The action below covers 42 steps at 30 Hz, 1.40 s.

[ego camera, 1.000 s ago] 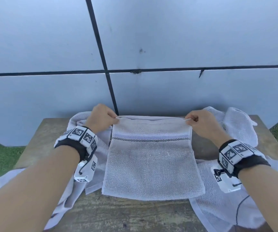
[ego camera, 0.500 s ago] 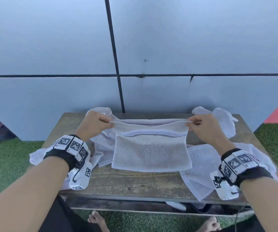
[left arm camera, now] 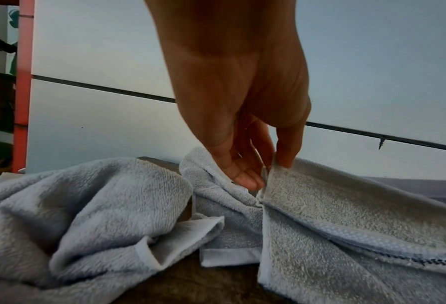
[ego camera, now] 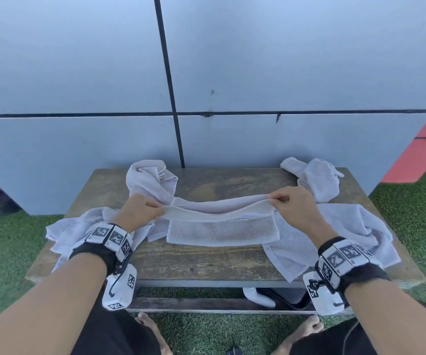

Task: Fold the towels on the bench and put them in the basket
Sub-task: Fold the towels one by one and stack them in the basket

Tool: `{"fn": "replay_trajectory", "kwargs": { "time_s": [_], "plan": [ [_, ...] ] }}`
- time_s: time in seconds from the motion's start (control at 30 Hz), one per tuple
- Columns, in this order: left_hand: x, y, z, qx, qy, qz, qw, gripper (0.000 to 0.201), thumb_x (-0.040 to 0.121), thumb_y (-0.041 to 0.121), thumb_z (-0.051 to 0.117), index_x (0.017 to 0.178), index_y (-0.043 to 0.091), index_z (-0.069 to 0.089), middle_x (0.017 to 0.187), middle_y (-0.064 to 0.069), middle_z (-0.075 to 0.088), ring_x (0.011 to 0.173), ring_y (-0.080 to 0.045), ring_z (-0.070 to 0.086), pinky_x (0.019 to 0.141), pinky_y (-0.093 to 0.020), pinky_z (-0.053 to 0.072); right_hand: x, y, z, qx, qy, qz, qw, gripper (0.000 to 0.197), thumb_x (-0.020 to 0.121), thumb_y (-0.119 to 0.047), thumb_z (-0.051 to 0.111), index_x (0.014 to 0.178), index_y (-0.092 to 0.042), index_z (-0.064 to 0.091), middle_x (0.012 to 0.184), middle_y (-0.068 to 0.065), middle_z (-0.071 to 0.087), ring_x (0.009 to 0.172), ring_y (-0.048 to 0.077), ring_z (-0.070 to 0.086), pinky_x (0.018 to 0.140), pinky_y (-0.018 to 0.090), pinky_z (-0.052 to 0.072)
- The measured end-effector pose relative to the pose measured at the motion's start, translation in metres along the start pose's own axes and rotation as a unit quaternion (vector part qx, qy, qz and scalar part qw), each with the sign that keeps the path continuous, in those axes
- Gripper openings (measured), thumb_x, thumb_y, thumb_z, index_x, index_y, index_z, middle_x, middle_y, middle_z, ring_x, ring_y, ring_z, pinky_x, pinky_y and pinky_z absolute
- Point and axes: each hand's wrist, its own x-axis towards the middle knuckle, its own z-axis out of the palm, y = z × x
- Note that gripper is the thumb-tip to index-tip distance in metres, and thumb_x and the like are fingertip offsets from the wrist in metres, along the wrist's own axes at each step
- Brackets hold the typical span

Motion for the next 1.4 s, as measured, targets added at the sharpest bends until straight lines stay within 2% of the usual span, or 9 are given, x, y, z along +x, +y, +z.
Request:
{"fn": "replay_trajectory", "kwargs": {
  "time_s": [0.17, 0.3, 0.4, 0.63, 0.83, 0.97, 1.07, 1.27, 1.4],
  "plan": [
    [-0.009, 0.004, -0.003, -0.023, 0.022, 0.007, 0.999, 0.008, 0.088, 0.015, 0.074, 0.081, 0.013, 0.078, 0.053, 0.014, 0.064, 0.038, 0.003, 0.048, 0.046, -0.012, 0.038, -0.004, -0.003, -0.005, 0.025, 0.032, 0.025, 0.999, 0.01, 0.087, -0.01, 0.071, 0.088, -0.013, 0.08, 0.078, -0.005, 0.074, 0.077, 0.011, 0.069, 0.074, 0.028, 0.056],
    [-0.012, 0.009, -0.008, -0.077, 0.033, 0.004, 0.997, 0.011, 0.085, 0.016, 0.077, 0.078, 0.008, 0.078, 0.071, -0.007, 0.067, 0.04, -0.008, 0.039, 0.044, -0.021, 0.04, -0.002, -0.002, -0.008, 0.007, 0.046, 0.038, 0.998, 0.012, 0.089, -0.007, 0.066, 0.087, -0.01, 0.077, 0.075, -0.005, 0.07, 0.072, 0.009, 0.062, 0.066, 0.021, 0.049],
    [-0.016, 0.019, -0.012, -0.097, 0.039, 0.027, 0.994, 0.003, 0.084, 0.014, 0.078, 0.084, 0.014, 0.081, 0.081, -0.001, 0.076, 0.037, -0.002, 0.044, 0.051, -0.022, 0.04, 0.003, -0.001, -0.011, 0.004, 0.062, 0.055, 0.997, 0.013, 0.091, -0.006, 0.063, 0.089, -0.007, 0.076, 0.081, 0.0, 0.071, 0.075, 0.014, 0.062, 0.064, 0.022, 0.047],
    [-0.008, 0.02, -0.012, -0.048, 0.006, 0.061, 0.997, 0.008, 0.082, 0.009, 0.078, 0.076, 0.013, 0.079, 0.066, 0.01, 0.072, 0.053, -0.001, 0.053, 0.054, -0.014, 0.041, 0.005, 0.003, -0.013, 0.0, 0.059, 0.073, 0.996, 0.013, 0.091, -0.006, 0.065, 0.087, -0.01, 0.076, 0.081, 0.001, 0.071, 0.074, 0.018, 0.065, 0.058, 0.02, 0.048],
    [-0.013, -0.027, 0.031, 0.08, -0.063, 0.072, 0.992, 0.045, 0.083, 0.008, 0.071, 0.051, 0.012, 0.041, 0.052, -0.005, 0.034, 0.051, -0.015, 0.031, 0.053, -0.021, 0.031, -0.017, 0.03, 0.023, -0.058, -0.065, 0.085, 0.993, 0.016, 0.088, -0.006, 0.065, 0.084, -0.011, 0.079, 0.089, 0.003, 0.074, 0.084, 0.019, 0.067, 0.073, 0.031, 0.051],
    [-0.017, -0.057, 0.061, 0.148, -0.038, 0.051, 0.987, 0.03, 0.082, 0.03, 0.074, 0.059, 0.013, 0.065, 0.056, 0.002, 0.059, 0.053, -0.013, 0.051, 0.059, -0.027, 0.048, -0.035, 0.046, 0.046, -0.083, -0.102, 0.105, 0.986, 0.018, 0.09, -0.007, 0.062, 0.08, -0.014, 0.076, 0.082, 0.002, 0.072, 0.077, 0.018, 0.066, 0.069, 0.032, 0.054],
    [-0.018, -0.062, 0.065, 0.132, -0.022, 0.072, 0.988, 0.03, 0.079, 0.04, 0.073, 0.061, 0.016, 0.069, 0.056, 0.006, 0.058, 0.051, -0.006, 0.048, 0.057, -0.026, 0.044, -0.037, 0.06, 0.053, -0.079, -0.103, 0.108, 0.986, 0.012, 0.091, -0.013, 0.066, 0.086, -0.017, 0.076, 0.084, 0.0, 0.071, 0.074, 0.013, 0.065, 0.059, 0.021, 0.047],
    [-0.021, -0.062, 0.064, 0.14, -0.051, 0.094, 0.984, 0.012, 0.08, 0.03, 0.08, 0.076, 0.019, 0.078, 0.071, 0.004, 0.068, 0.07, -0.014, 0.063, 0.071, -0.035, 0.055, -0.035, 0.07, 0.057, -0.084, -0.099, 0.096, 0.987, 0.005, 0.089, -0.021, 0.073, 0.087, -0.018, 0.077, 0.087, -0.002, 0.07, 0.078, 0.011, 0.064, 0.061, 0.018, 0.042],
    [-0.023, -0.063, 0.065, 0.095, -0.032, 0.11, 0.989, 0.009, 0.08, 0.031, 0.081, 0.083, 0.022, 0.081, 0.075, 0.008, 0.072, 0.071, -0.009, 0.065, 0.07, -0.025, 0.054, -0.036, 0.071, 0.057, -0.09, -0.101, 0.092, 0.987, 0.007, 0.089, -0.022, 0.072, 0.084, -0.02, 0.077, 0.086, -0.003, 0.07, 0.081, 0.011, 0.064, 0.068, 0.023, 0.044]
  ]
}}
